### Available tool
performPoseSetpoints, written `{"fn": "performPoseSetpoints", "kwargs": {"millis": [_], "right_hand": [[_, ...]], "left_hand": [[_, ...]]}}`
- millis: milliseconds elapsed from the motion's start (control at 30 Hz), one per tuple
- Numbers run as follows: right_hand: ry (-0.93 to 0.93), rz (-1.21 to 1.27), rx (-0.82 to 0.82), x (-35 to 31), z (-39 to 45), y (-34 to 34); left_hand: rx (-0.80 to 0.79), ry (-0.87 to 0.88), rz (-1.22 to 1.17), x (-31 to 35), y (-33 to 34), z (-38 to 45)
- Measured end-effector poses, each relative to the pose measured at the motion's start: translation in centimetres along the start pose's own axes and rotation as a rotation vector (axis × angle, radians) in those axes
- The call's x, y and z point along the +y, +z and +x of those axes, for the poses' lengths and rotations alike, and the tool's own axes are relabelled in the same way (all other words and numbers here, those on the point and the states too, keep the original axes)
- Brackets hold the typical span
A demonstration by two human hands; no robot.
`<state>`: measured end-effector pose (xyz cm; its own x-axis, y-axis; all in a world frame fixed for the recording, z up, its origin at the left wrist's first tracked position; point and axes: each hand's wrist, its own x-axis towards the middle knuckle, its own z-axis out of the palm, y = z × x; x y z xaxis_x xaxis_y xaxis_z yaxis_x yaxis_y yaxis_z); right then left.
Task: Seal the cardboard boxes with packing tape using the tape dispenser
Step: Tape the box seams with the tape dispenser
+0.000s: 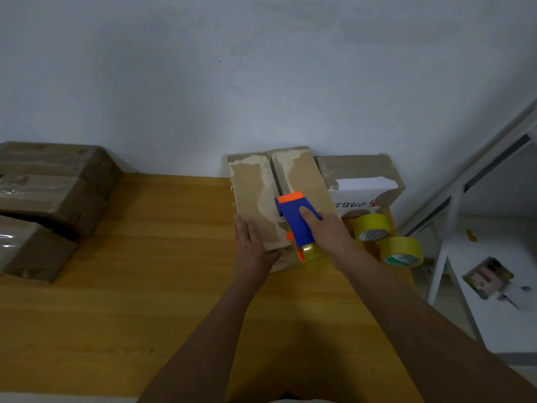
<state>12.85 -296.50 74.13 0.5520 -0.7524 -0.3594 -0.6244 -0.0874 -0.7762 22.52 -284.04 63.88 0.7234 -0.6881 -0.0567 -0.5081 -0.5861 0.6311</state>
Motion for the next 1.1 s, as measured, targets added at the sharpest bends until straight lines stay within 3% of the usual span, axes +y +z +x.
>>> {"fn": "performPoseSetpoints", "kwargs": {"millis": [300,733,1100], "right_hand": [[-0.125,0.162,0.201,4.3,-5.5,0.3],[-0.028,0.143,0.215,7.3,-8.8,0.7],[0.083,0.301,0.129,9.0,-12.0,1.1]], "left_hand": [[0.010,-0.024,-0.004,0.0,0.0,0.3],[-0.003,-0.015,-0.012,-0.1,-0.1,0.5],[-0.017,-0.020,-0.004,0.2,-0.3,0.3]]}}
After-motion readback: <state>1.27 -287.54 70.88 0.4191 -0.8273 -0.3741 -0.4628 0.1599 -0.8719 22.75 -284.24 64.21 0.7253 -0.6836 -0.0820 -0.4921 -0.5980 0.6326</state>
